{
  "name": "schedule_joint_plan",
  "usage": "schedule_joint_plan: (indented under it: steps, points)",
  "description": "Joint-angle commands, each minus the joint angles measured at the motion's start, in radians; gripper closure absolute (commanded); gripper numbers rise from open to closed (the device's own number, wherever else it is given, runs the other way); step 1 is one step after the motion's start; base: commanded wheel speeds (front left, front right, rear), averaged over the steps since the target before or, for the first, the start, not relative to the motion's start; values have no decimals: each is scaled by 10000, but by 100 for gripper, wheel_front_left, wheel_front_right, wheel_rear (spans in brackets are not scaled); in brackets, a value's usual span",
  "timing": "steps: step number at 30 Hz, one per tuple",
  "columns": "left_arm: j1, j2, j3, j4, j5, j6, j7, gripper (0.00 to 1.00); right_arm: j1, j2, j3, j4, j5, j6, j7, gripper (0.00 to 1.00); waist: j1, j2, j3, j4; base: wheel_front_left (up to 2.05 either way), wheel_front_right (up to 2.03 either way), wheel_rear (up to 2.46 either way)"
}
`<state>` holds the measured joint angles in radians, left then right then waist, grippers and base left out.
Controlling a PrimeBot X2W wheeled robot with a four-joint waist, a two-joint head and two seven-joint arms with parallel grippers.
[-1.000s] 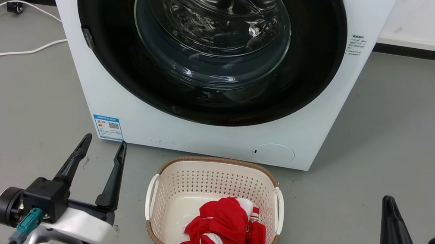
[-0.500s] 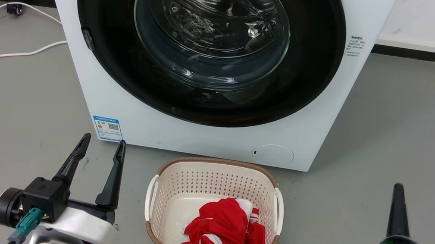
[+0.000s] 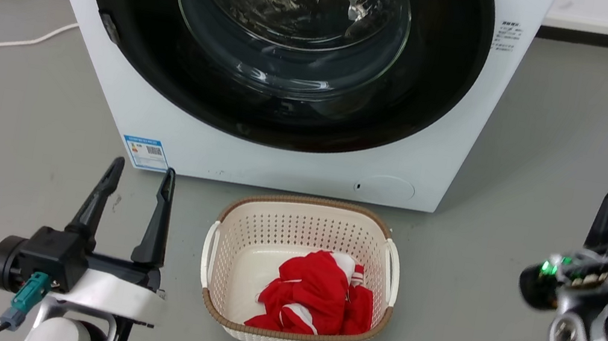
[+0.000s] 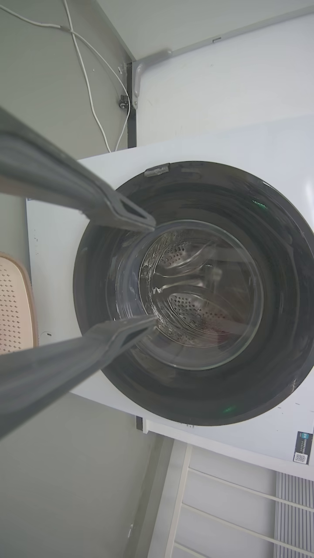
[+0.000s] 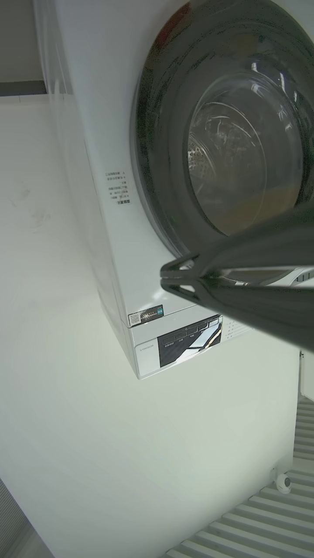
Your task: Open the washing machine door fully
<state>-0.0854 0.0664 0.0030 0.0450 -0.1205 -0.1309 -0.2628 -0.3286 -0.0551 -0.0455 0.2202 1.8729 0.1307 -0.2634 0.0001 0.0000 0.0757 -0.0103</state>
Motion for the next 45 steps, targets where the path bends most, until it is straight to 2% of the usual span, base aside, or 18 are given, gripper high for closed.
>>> schedule_joint_plan:
  steps: [1,5,6,9,15,19,26,31,37,45]
  points:
    - [-205,66,19,-108,-65,5,-26,0,-786,-402,6,420,262,0,94,100,-1,0,273,2,0,0,0]
    - [-507,164,-20,-304,-165,4,-26,0,-2359,-1145,379,1482,574,-1,274,100,-1,0,688,75,0,0,0]
    - [-507,164,-20,-304,-165,4,-26,0,-2359,-1145,379,1482,574,-1,274,100,-1,0,688,75,0,0,0]
    - [-732,282,-71,-410,-252,4,-26,0,-3589,-1807,811,2324,767,0,477,100,-1,0,1008,173,0,0,0]
    - [-1130,466,-108,-608,-334,6,-26,0,-6131,-2843,2276,4287,915,0,1145,100,-1,0,1595,322,0,0,0]
    - [-1356,579,-116,-729,-398,4,-26,0,-7824,-3187,3513,5816,807,0,1788,100,-1,0,2002,410,0,0,0]
    - [-1839,673,-173,-955,-487,5,-26,0,-10592,-2899,5499,8710,440,0,3471,100,-1,0,2840,601,0,0,0]
    - [-2186,701,-268,-1078,-519,5,-26,0,-11966,-2445,6309,10131,123,0,4459,100,-1,0,3303,751,0,0,0]
    - [-2421,695,-345,-1130,-566,5,-26,0,-12506,-2114,6717,10608,-53,-3,4856,100,-1,0,3627,838,0,0,0]
    - [-2518,686,-367,-1078,-596,5,-26,0,-12400,-2102,7021,10685,-13,-9,4914,100,-1,0,3847,882,0,0,0]
